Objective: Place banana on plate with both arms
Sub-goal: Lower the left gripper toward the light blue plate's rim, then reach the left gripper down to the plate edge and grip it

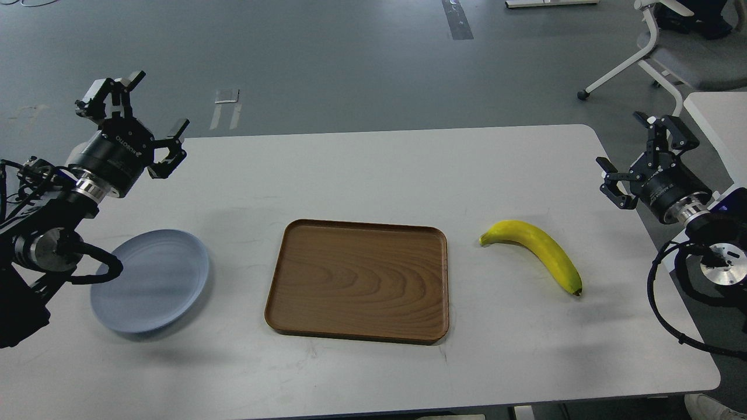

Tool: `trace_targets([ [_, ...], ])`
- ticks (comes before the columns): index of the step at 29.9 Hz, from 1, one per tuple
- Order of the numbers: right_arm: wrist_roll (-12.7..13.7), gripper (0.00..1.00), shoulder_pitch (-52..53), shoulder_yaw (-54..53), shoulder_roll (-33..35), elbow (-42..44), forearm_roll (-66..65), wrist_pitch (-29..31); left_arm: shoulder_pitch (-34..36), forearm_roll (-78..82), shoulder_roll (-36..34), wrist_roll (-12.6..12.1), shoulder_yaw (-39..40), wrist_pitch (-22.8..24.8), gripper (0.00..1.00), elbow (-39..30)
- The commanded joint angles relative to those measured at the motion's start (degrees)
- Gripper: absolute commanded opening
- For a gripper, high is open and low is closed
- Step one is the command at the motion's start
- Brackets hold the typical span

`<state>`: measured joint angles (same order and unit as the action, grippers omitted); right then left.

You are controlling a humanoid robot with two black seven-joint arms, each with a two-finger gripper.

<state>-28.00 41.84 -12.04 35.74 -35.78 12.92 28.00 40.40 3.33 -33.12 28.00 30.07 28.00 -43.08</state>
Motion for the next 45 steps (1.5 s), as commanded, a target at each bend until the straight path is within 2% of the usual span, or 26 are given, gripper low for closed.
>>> trace_targets([
  [1,0.00,1.00,-0.09,-0.09,0.12,0.10,0.00,0.00,-0.06,0.01,-0.01,0.00,-0.01,0.00,1.00,0.02],
  [10,0.00,1.00,0.26,-0.09,-0.23,0.62,0.00,0.00,-0.15,0.18,-0.19,0.00,-0.28,0.00,1.00,1.33],
  [14,0.00,1.00,0.26,0.00,-0.14,0.71,-0.09,0.00,0.03,0.10,0.07,0.00,-0.10,0.00,1.00,7.04],
  [18,0.00,1.00,0.26,0.00,-0.14,0.71,-0.09,0.00,0.64,1.41,0.69,0.00,-0.19,0.00,1.00,8.63],
  [22,0.00,1.00,0.26,0.26,-0.14,0.71,-0.09,0.00,2.13,11.30,0.87,0.00,-0.28,0.00,1.00,8.28],
  [25,0.00,1.00,0.26,0.53,-0.14,0.71,-0.09,0.00,3.72,26.49,-1.58,0.00,-0.19,0.00,1.00,4.70],
  [27,0.00,1.00,0.26,0.61,-0.14,0.71,-0.26,0.00,3.81,30.92,-4.39,0.00,-0.19,0.00,1.00,1.44],
  [29,0.00,1.00,0.26,0.53,-0.14,0.71,-0.44,0.00,3.90,36.11,-10.09,0.00,-0.10,0.00,1.00,-7.76],
  [31,0.00,1.00,0.26,0.61,-0.14,0.71,-0.44,0.00,3.99,40.06,-14.40,0.00,-0.19,0.00,1.00,-13.57],
  [35,0.00,1.00,0.17,0.70,-0.14,0.80,-0.52,0.00,4.34,52.45,-20.48,0.00,-0.01,0.00,1.00,-20.54],
  [37,0.00,1.00,0.17,0.70,-0.23,0.71,-0.53,0.00,4.25,64.63,-24.69,0.00,-0.28,0.00,1.00,-24.49],
  [39,0.00,1.00,0.17,0.70,-0.23,0.71,-0.53,0.00,3.90,70.90,-26.11,0.00,-0.37,0.00,1.00,-25.21],
  [45,0.00,1.00,0.09,0.70,-0.32,0.71,-0.53,0.00,1.96,93.41,-31.03,0.00,-5.88,-8.56,1.00,-23.46],
])
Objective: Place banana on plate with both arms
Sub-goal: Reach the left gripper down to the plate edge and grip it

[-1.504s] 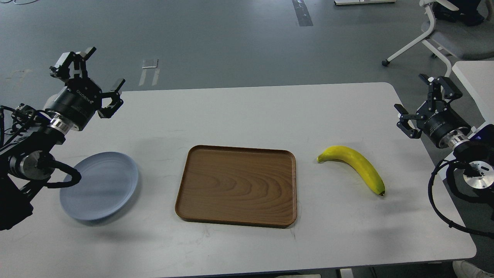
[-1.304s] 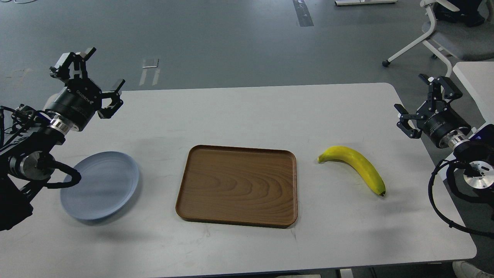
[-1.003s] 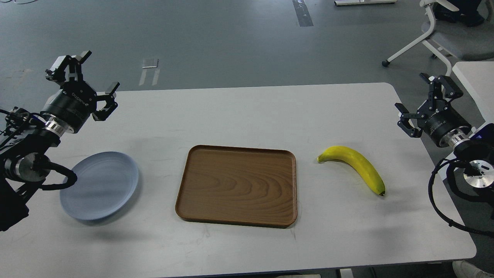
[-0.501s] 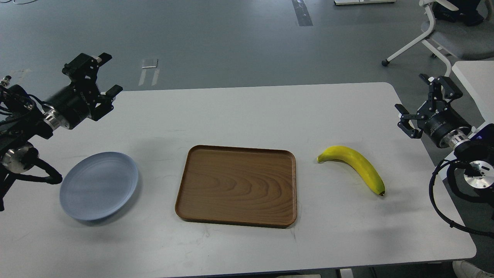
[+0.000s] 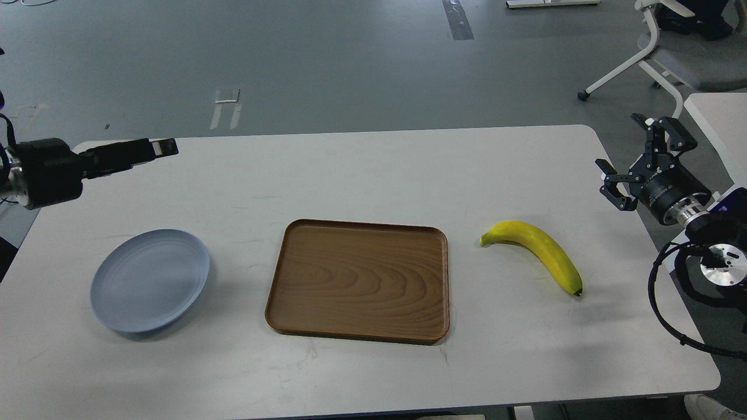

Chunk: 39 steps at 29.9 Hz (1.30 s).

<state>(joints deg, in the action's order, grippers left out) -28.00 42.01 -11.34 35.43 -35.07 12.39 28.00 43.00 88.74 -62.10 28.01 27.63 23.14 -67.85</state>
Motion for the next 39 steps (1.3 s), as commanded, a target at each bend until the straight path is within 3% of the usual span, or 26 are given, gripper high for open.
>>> trace_targets([
  [1,0.00,1.00,-0.08,0.00,-0.01,0.00,0.01,0.00,-0.64,8.89,-2.24,-0.01,-4.68,-4.67,1.00,2.44],
  [9,0.00,1.00,-0.17,0.00,-0.10,0.00,0.01,0.00,-1.25,7.07,-0.31,-0.01,-16.37,-9.86,0.99,13.17],
  [18,0.00,1.00,0.09,0.00,0.07,-0.09,0.01,0.00,-7.40,-2.43,5.49,-0.01,-17.44,-10.13,0.97,22.13],
  [26,0.00,1.00,-0.17,0.00,0.60,-0.09,0.01,0.00,-8.37,-3.49,8.66,-0.01,-17.44,-10.22,0.95,24.96],
  [39,0.00,1.00,-0.26,0.00,0.16,0.00,0.01,0.00,-8.55,-3.67,9.80,-0.01,-17.44,-10.22,0.71,25.75],
])
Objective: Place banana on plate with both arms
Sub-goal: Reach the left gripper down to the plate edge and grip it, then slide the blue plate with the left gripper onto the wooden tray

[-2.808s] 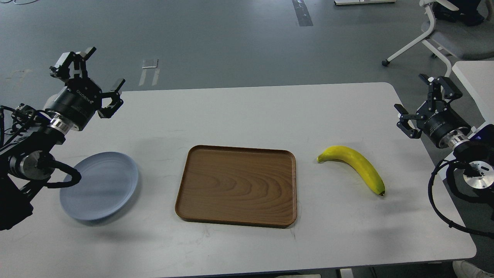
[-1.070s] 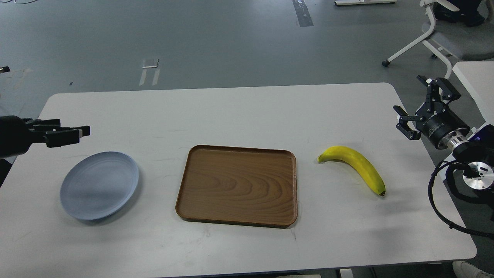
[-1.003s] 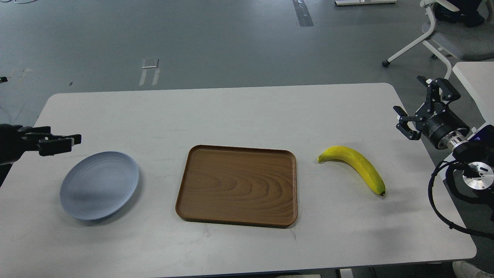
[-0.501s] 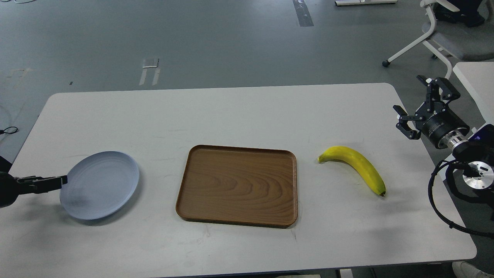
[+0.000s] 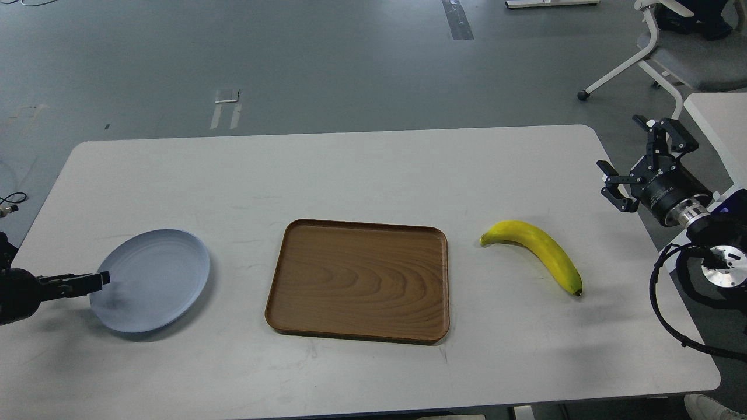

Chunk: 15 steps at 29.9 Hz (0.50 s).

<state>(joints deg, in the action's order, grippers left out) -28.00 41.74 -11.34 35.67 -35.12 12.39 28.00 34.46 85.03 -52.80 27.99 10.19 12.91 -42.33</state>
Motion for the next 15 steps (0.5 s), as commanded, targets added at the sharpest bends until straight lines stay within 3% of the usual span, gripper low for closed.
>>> trace_targets([
  [1,0.00,1.00,0.00,0.00,-0.16,0.06,0.00,0.00,-0.01,0.05,0.50,0.01,0.00,0.00,0.66,0.23],
  [7,0.00,1.00,0.00,0.18,-0.16,0.06,0.00,0.00,-0.27,0.14,0.68,0.01,-0.08,0.18,0.47,0.32],
  [9,0.00,1.00,0.00,0.00,-0.16,0.06,0.00,0.00,-0.19,0.05,0.68,0.01,-0.08,0.27,0.19,0.23],
  [10,0.00,1.00,0.00,0.18,-0.16,0.06,0.00,0.00,-0.10,0.05,0.68,0.01,-0.08,0.27,0.00,0.32],
  [15,0.00,1.00,0.00,0.00,-0.16,0.06,0.00,0.00,0.34,0.05,0.59,0.01,-0.08,0.27,0.00,0.23],
])
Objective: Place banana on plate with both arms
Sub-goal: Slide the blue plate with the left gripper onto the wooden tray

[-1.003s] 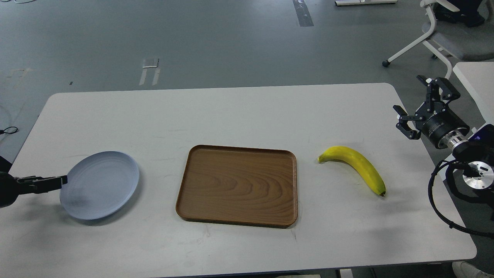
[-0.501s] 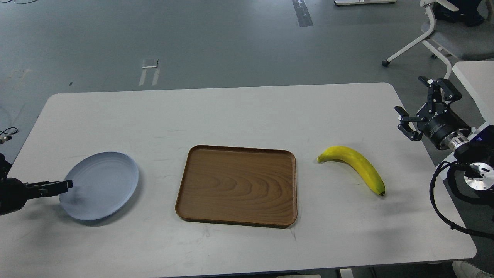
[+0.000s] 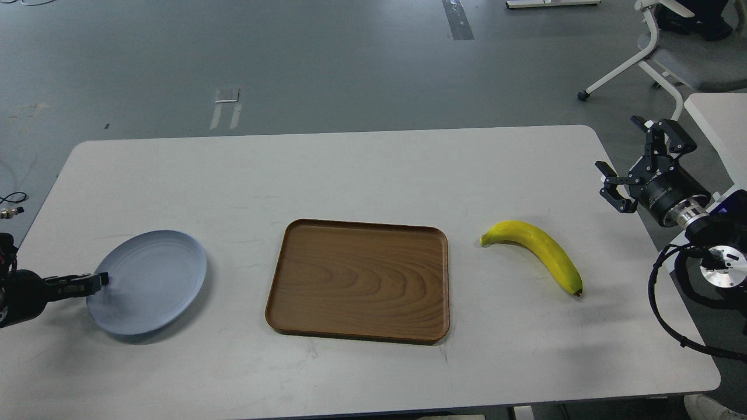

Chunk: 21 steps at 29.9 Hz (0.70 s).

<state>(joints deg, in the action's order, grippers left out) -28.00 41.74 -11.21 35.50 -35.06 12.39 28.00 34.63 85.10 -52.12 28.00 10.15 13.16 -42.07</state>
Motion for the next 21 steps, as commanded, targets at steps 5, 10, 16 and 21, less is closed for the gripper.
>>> trace_targets([
  [5,0.00,1.00,0.00,-0.12,0.00,0.08,0.00,0.00,0.61,-0.29,-0.09,0.00,0.05,0.02,0.00,-0.03],
  [10,0.00,1.00,0.00,-0.12,0.00,0.08,0.00,0.00,6.48,-5.64,-0.26,0.00,0.05,4.83,0.00,-1.34],
  [16,0.00,1.00,0.00,-0.12,-0.08,0.61,0.00,0.00,16.78,-4.60,-0.26,0.00,-0.30,11.10,0.00,-5.82],
  [21,0.00,1.00,0.00,-0.12,-0.35,0.96,0.00,0.00,24.33,1.11,5.08,0.00,-1.62,12.50,0.00,-13.90],
])
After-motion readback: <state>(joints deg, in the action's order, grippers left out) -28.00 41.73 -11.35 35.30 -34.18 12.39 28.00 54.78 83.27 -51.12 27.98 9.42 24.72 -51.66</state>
